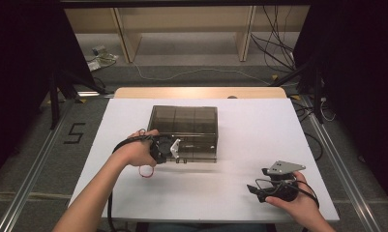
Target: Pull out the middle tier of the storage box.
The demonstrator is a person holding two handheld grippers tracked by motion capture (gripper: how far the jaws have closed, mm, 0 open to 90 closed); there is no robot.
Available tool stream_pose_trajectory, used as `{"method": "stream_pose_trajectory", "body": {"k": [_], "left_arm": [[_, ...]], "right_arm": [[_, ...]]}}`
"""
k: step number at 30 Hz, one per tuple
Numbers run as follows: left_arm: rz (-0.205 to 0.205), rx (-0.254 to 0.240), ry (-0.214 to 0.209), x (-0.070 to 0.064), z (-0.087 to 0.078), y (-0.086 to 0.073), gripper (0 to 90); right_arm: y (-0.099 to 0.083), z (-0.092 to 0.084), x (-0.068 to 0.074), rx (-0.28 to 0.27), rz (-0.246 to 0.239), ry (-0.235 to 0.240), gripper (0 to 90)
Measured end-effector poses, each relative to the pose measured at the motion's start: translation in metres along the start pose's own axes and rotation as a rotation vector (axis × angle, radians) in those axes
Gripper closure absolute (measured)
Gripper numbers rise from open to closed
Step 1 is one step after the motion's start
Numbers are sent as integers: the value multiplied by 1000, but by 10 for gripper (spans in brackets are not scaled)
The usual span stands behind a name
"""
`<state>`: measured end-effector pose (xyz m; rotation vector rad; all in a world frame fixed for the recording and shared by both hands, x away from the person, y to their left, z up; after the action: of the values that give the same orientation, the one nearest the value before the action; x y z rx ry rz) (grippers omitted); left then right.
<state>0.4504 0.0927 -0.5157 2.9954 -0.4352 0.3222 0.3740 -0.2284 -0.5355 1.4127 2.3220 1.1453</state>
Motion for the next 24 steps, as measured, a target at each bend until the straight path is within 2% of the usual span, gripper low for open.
{"method": "stream_pose_trajectory", "body": {"k": [9, 10, 14, 15, 21, 24], "left_arm": [[4, -2, 11, -4, -1, -1, 845], [18, 6, 6, -4, -1, -2, 845], [18, -2, 14, -5, -1, -1, 845], [33, 10, 13, -5, -1, -2, 845], [15, -5, 19, -9, -1, 0, 842], [22, -1, 17, -9, -2, -1, 841]], "right_arm": [[0, 1, 0, 2, 2, 1, 167], [0, 1, 0, 1, 2, 1, 167], [0, 1, 0, 1, 0, 2, 167], [0, 1, 0, 2, 2, 1, 167], [0, 1, 0, 2, 2, 0, 167], [0, 1, 0, 1, 2, 1, 167]]}}
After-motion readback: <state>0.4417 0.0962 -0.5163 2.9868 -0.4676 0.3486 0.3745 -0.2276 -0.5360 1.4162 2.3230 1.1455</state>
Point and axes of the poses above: each handheld gripper's, and its own axes: z roughly forward along the jaws, y roughly out of its top, x roughly to its left, the point moved 9 cm from there along z, roughly forward along the jaws, and after that the axes turned 15 degrees about z, right-handed, at the moved point
